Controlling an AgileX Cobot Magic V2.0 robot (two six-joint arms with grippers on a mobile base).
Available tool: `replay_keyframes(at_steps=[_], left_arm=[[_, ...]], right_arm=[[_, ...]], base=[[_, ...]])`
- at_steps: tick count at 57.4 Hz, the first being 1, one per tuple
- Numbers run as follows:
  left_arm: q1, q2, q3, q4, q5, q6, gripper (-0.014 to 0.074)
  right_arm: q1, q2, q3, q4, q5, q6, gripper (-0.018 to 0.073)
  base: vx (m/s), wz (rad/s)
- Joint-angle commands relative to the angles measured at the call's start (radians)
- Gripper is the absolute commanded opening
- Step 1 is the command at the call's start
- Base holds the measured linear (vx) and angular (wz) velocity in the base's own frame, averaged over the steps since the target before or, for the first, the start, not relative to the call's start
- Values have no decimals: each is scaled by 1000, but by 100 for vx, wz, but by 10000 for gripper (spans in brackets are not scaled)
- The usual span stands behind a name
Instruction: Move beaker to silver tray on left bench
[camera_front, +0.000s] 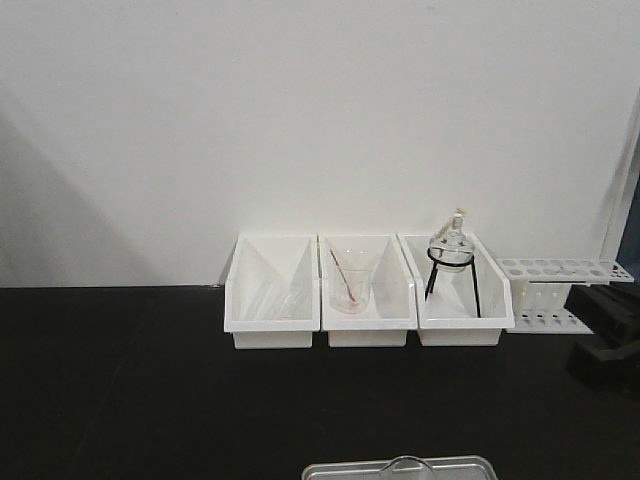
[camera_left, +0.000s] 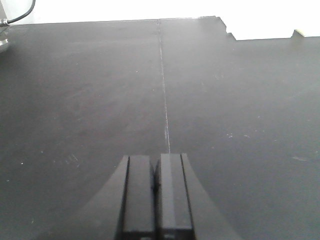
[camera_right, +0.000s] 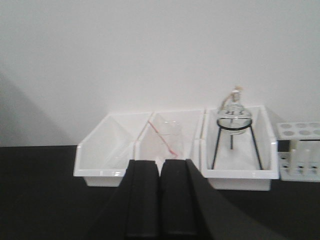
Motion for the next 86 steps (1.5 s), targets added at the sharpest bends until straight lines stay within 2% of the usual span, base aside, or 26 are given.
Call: replay_keyframes(at_steps=[1, 6, 10, 14, 19, 27, 40, 46, 55, 57, 65, 79, 86], left_arm=[[-7, -16, 28, -2, -77, -1, 1], [-7, -16, 28, -2, -77, -1, 1], [-7, -16, 28, -2, -77, -1, 1], [-7, -16, 28, -2, -77, -1, 1], [-7, -16, 28, -2, -77, -1, 1], [-7, -16, 28, -2, -77, -1, 1], [-7, -16, 28, -2, -77, -1, 1], [-7, -16, 28, -2, -77, -1, 1], [-7, -16, 28, -2, -77, -1, 1], [-7, -16, 28, -2, -77, -1, 1], [-7, -17, 28, -2, -77, -1, 1], [-7, -17, 28, -2, -77, -1, 1], [-7, -17, 28, -2, -77, -1, 1]], right_arm=[[-4, -14, -32, 339, 20, -360, -8], [-4, -35, -32, 519, 109, -566, -8], [-4, -72, -32, 585, 181, -681, -8], [-4, -109, -16, 607, 215, -725, -8], [-7, -196, 56, 598, 176, -721, -8], [-7, -388, 263, 615, 69, -717, -8], [-10, -662, 558, 634, 59, -723, -8], [-65, -753, 642, 625, 57, -726, -8], [-169, -883, 728, 617, 33, -715, -8], [-175, -919, 725, 610, 81, -715, -8], [-170, -963, 725, 568, 119, -715, -8], [-84, -964, 725, 583, 122, -714, -8], [-85, -964, 725, 583, 122, -714, -8]], base=[[0, 0], [0, 0], [0, 0], [0, 0], [0, 0], [0, 0], [0, 0], [0, 0], [0, 0], [0, 0], [0, 0], [0, 0], [0, 0]])
